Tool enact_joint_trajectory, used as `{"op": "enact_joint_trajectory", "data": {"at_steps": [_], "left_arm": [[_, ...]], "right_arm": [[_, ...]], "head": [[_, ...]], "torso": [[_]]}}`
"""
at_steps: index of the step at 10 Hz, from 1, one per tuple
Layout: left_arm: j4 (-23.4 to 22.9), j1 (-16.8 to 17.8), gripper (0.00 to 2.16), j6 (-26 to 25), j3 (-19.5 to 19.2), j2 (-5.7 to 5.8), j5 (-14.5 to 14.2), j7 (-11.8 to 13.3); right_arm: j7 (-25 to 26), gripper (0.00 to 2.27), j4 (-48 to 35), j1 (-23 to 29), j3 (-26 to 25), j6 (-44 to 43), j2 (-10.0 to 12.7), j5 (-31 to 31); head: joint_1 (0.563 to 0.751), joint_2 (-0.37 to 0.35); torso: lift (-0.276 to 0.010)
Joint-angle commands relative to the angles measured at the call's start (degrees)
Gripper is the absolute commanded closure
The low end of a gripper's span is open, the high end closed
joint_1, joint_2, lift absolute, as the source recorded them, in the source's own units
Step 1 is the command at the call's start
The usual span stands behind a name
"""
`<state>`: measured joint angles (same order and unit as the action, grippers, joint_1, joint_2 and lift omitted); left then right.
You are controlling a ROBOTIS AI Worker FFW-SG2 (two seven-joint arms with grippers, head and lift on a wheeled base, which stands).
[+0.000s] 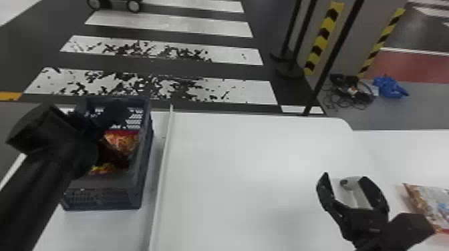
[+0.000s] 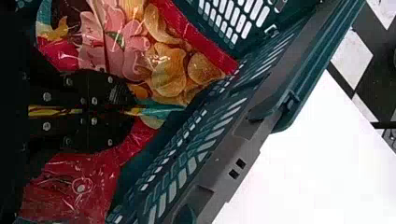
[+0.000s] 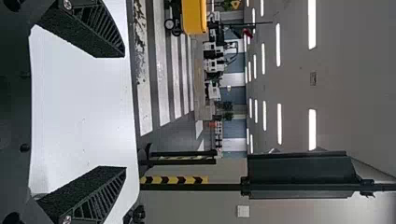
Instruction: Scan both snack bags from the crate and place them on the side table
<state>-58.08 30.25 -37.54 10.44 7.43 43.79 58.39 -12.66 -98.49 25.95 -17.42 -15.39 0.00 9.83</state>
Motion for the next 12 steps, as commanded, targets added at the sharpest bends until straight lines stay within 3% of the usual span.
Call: {"op": "enact_joint_trajectory", "data": {"at_steps": [1,3,6,9,12], "left_arm": [[-0.37,-0.19,2.14,0.14,-2.71,-0.22,-0.37,-0.30],[-6.17,-2.65,2.14,0.32,-5.26,-0.31,-0.64,-1.70],[-15.57,-5.20,2.14,-0.74,-8.86,-1.10,-0.81,-0.91],[-20.23,-7.13,2.14,-1.97,-11.06,-1.89,-1.69,-0.91],[-24.45,-8.89,2.14,-3.20,-13.08,-1.98,-2.75,-0.47]], "right_arm": [[0.00,0.06,0.41,-0.11,-0.07,-0.12,0.05,-0.07],[0.00,0.06,0.58,-0.11,-0.43,0.06,0.05,0.02],[0.00,0.06,0.67,-0.11,-0.43,0.06,0.05,0.02],[0.00,0.06,0.67,0.15,-0.51,0.06,0.05,0.02],[0.09,0.06,0.14,0.33,-0.34,0.06,0.05,0.02]], "head": [[0.695,-0.150],[0.695,-0.143],[0.695,-0.138],[0.695,-0.135],[0.695,-0.133]], "torso": [[-0.098],[-0.098],[-0.098],[-0.098],[-0.098]]}}
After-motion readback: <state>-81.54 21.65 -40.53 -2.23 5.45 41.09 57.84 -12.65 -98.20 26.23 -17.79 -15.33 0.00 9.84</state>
